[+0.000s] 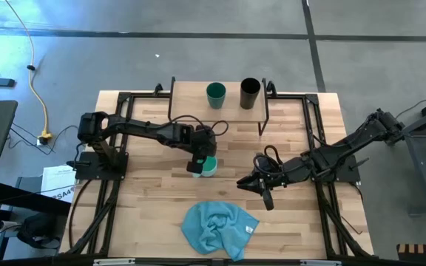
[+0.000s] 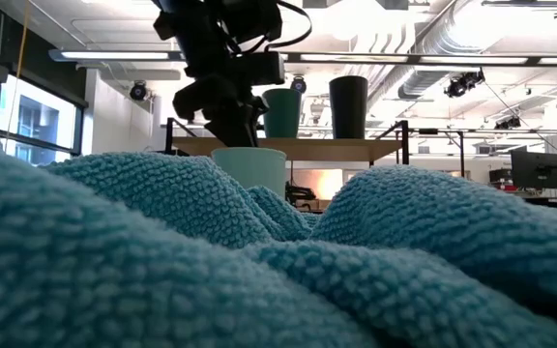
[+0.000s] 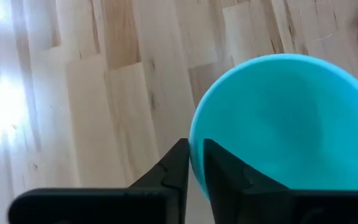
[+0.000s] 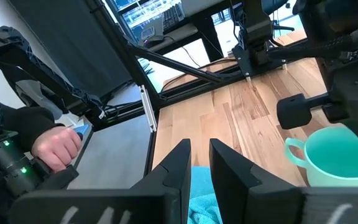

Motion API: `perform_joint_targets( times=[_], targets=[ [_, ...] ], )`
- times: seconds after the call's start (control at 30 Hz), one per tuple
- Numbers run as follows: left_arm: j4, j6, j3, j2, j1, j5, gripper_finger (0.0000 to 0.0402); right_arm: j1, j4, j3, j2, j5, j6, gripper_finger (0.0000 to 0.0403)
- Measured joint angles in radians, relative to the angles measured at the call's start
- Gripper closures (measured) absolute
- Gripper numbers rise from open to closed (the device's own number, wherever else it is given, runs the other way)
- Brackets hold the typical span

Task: Stack small to large cups/mugs on shelf
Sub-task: Put the blue mug on the shelf

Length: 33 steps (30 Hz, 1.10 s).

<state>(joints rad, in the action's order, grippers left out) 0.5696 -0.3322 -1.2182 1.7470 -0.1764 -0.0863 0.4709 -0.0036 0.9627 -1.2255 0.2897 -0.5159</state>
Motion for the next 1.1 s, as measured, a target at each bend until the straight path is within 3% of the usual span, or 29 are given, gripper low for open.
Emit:
perform_joint_targets(
  times=[0.23, 0.4, 0.63, 0.83, 1.1],
  targets=[
    [0.007, 0.029, 0.0, 0.0, 0.0, -0.016, 0.0347, 0.0, 0.0, 0.0, 0.0, 0.0, 0.0, 0.0353],
    [0.011, 0.05, 0.0, 0.0, 0.0, -0.036, 0.039, 0.0, 0.0, 0.0, 0.0, 0.0, 0.0, 0.0353],
    [0.055, 0.106, -0.003, -0.003, -0.001, -0.034, 0.0397, 0.0, 0.0, 0.0, 0.0, 0.0, 0.0, 0.0353],
    [0.165, 0.157, -0.026, -0.008, -0.002, -0.007, 0.0399, 0.0, 0.0, 0.0, 0.0, -0.001, 0.0, 0.0353],
    [0.374, 0.188, -0.174, -0.002, -0.051, 0.019, 0.0401, 0.001, -0.001, 0.0, 0.0, -0.008, 0.0, 0.0353]
  ],
)
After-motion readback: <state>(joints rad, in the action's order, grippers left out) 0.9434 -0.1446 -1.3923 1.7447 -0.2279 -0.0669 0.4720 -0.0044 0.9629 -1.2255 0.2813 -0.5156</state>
